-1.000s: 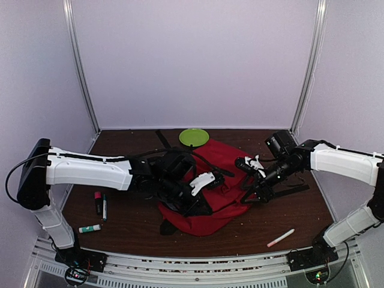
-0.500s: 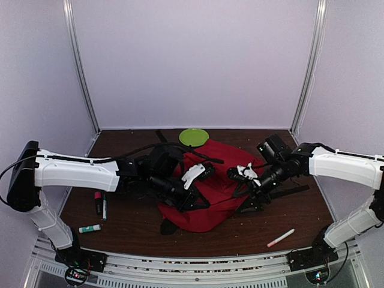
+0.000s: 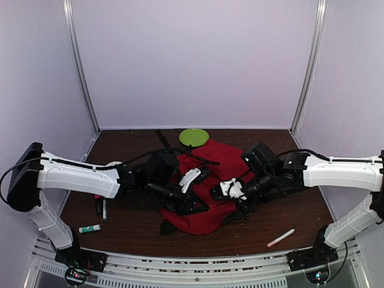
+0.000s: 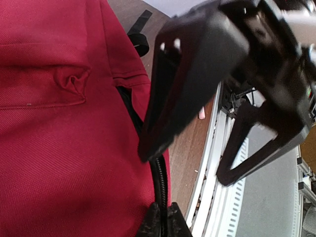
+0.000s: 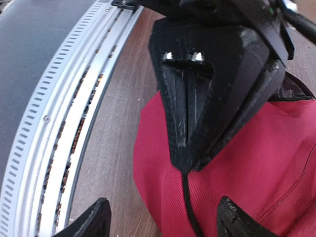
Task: Pack the student bag
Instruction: Hold the largest pocket of the student bag, then zip the largest pocket of the bag in the student bag.
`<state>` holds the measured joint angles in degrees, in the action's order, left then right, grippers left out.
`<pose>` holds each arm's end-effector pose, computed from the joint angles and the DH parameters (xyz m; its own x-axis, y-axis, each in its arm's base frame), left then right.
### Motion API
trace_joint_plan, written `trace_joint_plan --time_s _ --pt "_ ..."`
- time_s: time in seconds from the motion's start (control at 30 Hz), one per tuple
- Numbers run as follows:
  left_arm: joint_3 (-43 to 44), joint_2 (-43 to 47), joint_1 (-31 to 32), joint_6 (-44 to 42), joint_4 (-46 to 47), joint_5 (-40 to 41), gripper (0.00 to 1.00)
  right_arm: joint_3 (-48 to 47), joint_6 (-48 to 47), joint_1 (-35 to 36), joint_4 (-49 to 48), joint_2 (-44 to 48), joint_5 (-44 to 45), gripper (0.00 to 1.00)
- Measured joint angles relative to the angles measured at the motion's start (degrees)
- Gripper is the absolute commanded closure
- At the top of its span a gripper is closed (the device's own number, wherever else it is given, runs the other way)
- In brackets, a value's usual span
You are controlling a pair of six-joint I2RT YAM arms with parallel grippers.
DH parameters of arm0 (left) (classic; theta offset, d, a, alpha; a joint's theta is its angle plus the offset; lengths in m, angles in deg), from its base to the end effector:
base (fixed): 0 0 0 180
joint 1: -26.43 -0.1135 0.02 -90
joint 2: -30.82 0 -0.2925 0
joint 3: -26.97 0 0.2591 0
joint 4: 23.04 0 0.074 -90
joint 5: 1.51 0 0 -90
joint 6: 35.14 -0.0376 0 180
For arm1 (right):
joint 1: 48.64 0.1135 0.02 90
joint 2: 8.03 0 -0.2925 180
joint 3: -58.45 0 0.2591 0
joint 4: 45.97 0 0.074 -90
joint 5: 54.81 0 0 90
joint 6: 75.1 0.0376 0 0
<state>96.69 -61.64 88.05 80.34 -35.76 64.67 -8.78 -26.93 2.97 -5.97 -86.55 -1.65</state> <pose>0.1577 -0.3238 0.2427 -0.6624 0.3982 -0.6345 0.7491 0.3508 -0.5619 0.1568 0.2342 0.2682 0.2126 -0.5912 -0.7780 -0.9641 -0.2566 -0.0685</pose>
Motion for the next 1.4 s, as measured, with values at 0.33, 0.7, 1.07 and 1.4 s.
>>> trace_joint_plan --time_s 0.33,0.7,1.07,1.4 --pt "-1.6 0.0 -0.5 2.9 4.3 -1.4 0.93 1.4 -0.3 3.4 -6.2 -2.2 8.7 0.74" --pt "-3.3 -0.2 -1.2 5.5 7.2 -1.7 0.95 1.7 -2.1 3.7 -6.2 -2.5 9.9 0.92" --pt "-6.0 -0.2 -2.1 8.2 11.3 -3.0 1.0 3.0 -5.4 3.9 -4.6 -2.5 10.3 0.92" --pt "-6.6 -0.2 -2.2 8.8 14.1 -4.8 1.0 3.0 -5.6 3.4 -4.3 -2.5 10.3 0.93"
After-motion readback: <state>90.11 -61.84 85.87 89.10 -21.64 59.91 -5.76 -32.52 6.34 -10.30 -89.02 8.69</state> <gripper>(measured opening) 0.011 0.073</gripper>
